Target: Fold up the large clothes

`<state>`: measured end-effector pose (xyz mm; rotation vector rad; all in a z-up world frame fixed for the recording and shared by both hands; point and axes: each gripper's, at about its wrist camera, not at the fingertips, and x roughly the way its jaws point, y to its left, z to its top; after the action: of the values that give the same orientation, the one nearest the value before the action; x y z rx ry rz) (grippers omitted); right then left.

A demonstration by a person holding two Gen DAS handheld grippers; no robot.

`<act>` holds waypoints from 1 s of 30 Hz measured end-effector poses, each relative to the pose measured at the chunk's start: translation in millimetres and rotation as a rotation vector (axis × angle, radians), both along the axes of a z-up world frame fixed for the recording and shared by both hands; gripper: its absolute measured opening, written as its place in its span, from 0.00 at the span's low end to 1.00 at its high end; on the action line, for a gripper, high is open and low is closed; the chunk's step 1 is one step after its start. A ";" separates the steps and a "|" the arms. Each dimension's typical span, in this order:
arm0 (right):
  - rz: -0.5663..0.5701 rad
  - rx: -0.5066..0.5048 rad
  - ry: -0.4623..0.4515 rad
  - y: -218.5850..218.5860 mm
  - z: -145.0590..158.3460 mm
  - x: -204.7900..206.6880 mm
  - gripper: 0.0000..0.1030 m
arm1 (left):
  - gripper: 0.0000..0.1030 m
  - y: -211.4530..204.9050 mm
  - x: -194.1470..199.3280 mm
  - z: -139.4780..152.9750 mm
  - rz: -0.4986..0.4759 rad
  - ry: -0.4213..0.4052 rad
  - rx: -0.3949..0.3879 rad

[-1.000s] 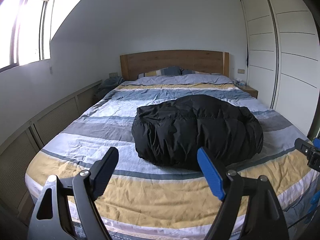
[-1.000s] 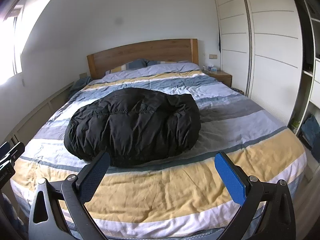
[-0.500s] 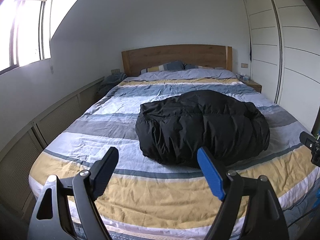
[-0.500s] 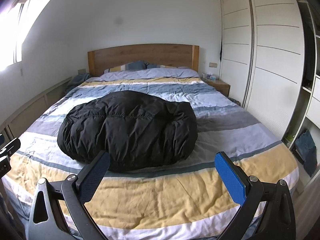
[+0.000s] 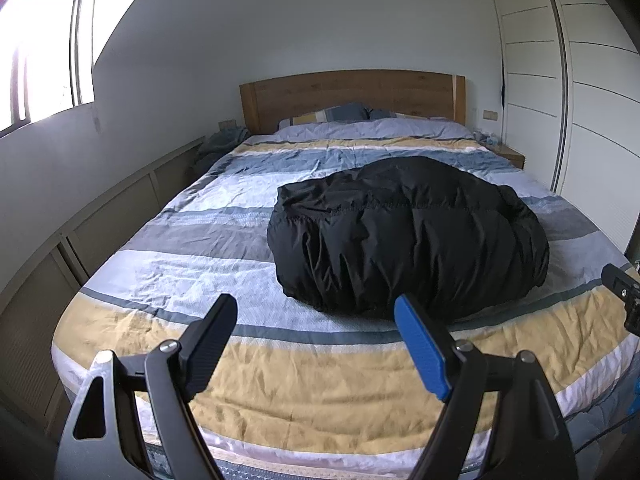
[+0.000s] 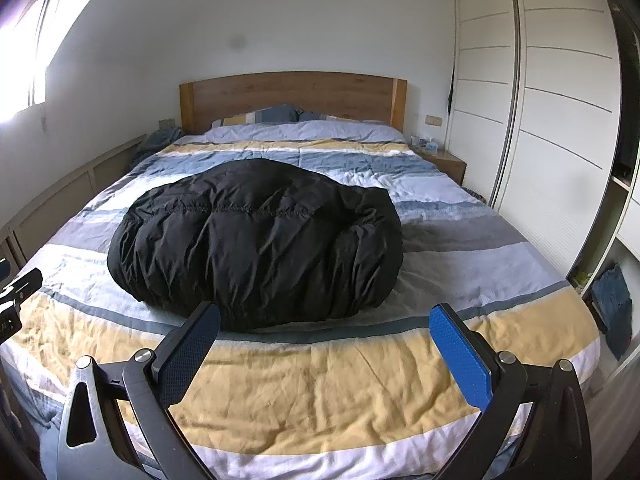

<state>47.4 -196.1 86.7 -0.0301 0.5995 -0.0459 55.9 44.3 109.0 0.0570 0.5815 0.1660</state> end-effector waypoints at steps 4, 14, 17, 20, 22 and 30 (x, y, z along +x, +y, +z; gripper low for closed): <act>-0.001 -0.001 0.010 -0.7 -4.2 3.5 1.00 | 0.78 0.7 3.1 -5.4 -0.005 0.013 -0.008; 0.000 0.001 0.045 -2.2 -17.3 12.6 1.00 | 0.78 0.4 12.3 -15.1 -0.022 0.040 -0.007; 0.001 0.001 0.057 -2.4 -21.7 15.6 1.00 | 0.78 -0.3 14.2 -17.7 -0.024 0.047 -0.009; 0.004 0.002 0.066 -2.2 -25.0 17.4 1.00 | 0.78 0.3 15.7 -19.4 -0.025 0.050 -0.010; 0.005 0.003 0.070 -2.2 -26.6 18.3 1.00 | 0.78 0.6 16.2 -19.8 -0.026 0.048 -0.015; -0.003 0.007 0.083 -6.4 -30.9 22.5 1.00 | 0.78 0.0 18.7 -23.6 -0.023 0.058 -0.008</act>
<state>69.9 -202.5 55.8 -0.0242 0.6828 -0.0460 74.6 44.3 85.4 0.0606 0.6388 0.1399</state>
